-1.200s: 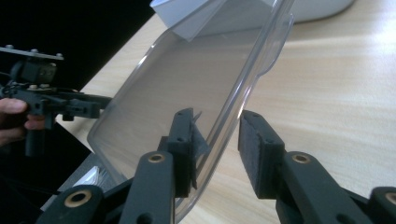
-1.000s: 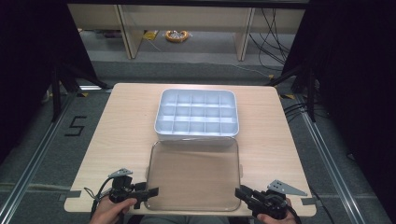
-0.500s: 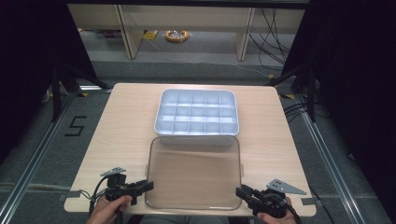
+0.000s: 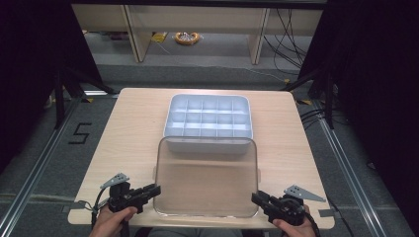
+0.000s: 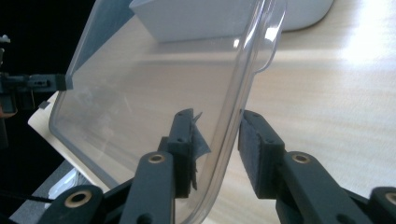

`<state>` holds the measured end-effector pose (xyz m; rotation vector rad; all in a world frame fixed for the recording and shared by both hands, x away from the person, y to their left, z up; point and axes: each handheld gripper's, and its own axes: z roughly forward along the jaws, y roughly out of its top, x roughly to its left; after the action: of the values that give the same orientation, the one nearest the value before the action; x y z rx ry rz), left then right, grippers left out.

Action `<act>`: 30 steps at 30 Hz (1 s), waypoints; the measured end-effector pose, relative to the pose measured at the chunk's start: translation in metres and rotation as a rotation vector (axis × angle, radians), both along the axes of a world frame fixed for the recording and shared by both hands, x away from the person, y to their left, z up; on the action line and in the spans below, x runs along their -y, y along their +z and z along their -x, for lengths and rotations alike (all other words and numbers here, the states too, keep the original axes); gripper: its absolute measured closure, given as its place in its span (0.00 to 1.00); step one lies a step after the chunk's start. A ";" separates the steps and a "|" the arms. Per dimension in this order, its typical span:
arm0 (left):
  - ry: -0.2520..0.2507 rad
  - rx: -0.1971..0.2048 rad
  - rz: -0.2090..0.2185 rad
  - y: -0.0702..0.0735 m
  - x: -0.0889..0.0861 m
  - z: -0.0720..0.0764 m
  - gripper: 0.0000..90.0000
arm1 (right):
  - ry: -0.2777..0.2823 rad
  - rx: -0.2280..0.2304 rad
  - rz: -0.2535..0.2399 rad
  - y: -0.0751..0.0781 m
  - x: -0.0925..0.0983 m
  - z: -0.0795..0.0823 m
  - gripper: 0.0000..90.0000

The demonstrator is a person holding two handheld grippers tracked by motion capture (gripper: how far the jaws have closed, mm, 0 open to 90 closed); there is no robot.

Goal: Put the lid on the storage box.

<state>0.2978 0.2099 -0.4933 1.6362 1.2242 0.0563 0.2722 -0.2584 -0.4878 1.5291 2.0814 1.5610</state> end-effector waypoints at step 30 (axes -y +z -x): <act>0.051 0.112 -0.048 0.050 0.014 -0.086 0.73 | -0.082 0.084 0.003 0.052 -0.004 -0.098 0.72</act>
<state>0.3836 0.1962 -0.4436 1.6208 1.1871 0.2079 0.3699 -0.2541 -0.4357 1.5006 1.9511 1.5644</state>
